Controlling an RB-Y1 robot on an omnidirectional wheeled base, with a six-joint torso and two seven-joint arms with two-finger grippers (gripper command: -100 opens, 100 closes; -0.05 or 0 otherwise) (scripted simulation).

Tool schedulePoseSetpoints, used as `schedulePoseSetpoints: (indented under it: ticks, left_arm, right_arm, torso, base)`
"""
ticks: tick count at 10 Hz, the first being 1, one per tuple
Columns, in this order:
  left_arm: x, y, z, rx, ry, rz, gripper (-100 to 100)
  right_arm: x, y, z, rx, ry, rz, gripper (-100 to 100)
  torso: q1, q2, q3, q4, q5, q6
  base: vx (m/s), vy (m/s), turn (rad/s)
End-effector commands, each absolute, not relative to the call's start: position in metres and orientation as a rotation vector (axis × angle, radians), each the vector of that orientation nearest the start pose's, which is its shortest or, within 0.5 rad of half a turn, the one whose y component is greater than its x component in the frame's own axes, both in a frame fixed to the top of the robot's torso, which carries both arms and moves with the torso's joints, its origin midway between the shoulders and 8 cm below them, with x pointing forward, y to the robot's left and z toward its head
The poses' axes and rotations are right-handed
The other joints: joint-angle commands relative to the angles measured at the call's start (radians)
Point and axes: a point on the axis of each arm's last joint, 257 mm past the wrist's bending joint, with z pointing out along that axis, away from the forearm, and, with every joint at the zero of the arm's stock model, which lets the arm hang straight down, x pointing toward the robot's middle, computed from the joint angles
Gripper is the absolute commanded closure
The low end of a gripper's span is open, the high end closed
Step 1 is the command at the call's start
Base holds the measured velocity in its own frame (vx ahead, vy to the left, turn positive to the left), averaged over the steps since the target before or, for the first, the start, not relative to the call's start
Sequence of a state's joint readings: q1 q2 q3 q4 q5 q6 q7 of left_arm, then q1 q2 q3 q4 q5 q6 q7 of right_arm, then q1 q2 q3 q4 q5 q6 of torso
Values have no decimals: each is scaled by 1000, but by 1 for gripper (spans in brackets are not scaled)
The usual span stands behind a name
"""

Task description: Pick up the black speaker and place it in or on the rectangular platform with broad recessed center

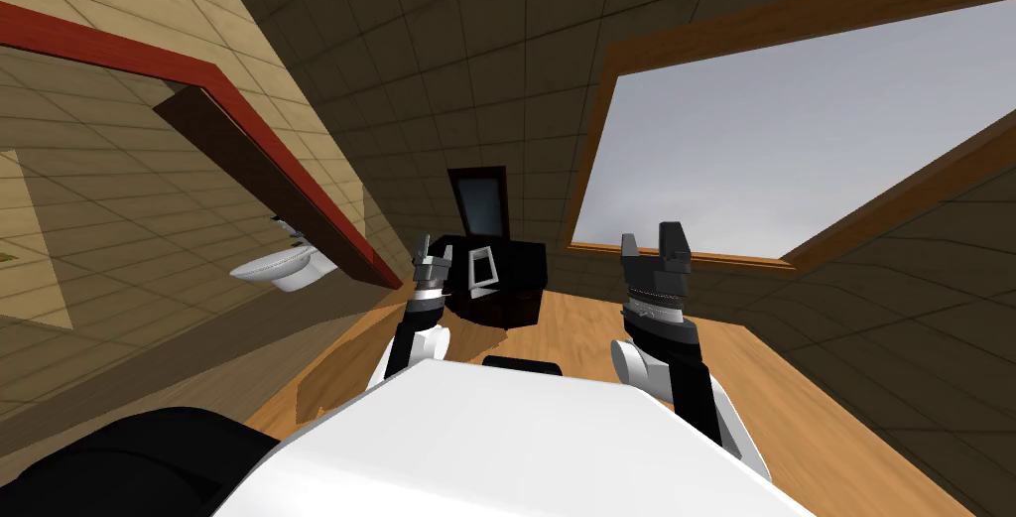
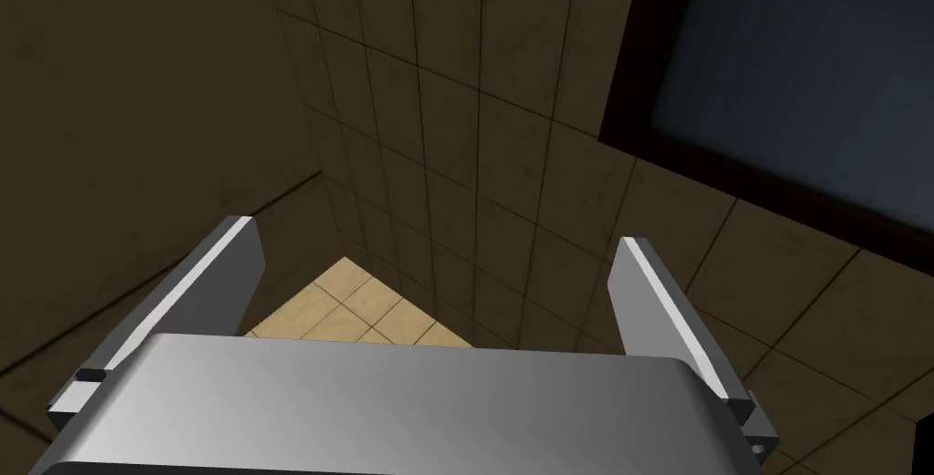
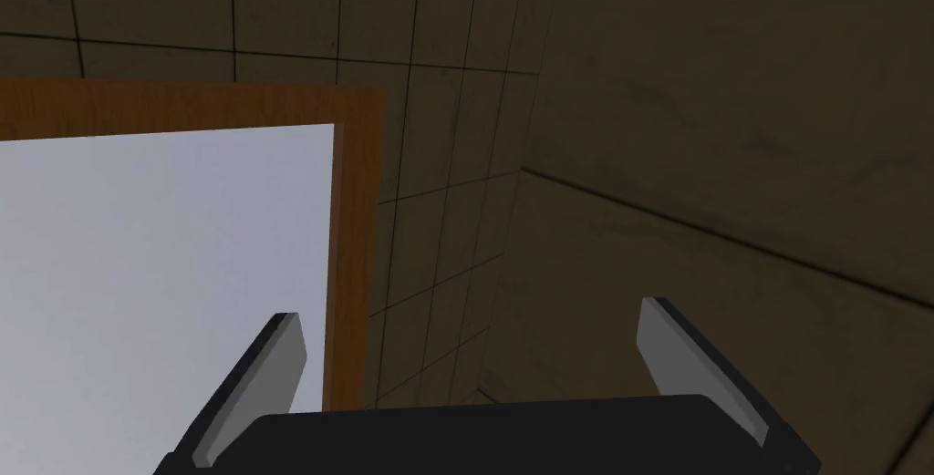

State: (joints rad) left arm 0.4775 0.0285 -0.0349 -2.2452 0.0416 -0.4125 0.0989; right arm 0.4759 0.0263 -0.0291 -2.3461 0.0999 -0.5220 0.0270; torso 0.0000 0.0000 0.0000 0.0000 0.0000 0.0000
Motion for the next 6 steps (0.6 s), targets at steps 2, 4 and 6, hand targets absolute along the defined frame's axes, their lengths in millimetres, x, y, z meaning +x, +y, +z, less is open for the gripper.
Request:
schedulePoseSetpoints:
  ticks: [2, 4, 6]
  left_arm:
    - [384, 268, -16, -828, 707, -1440, -100]
    - [401, 267, -33, -874, 758, -1437, -100]
    - [423, 265, -56, -937, 821, -1430, -100]
  right_arm:
    - [327, -272, 64, 514, 577, 1213, 0]
    - [327, -272, 64, 514, 577, 1213, 0]
    - [327, -272, 64, 514, 577, 1213, 0]
  torso:
    - [-1, 0, 0, 0, 0, 0]
    - [-2, -1, 0, 0, 0, 0]
    - [-2, -1, -1, 0, 0, 0]
  base:
    - [4, -24, -53]
    - [9, -35, -54]
    - [12, -39, -59]
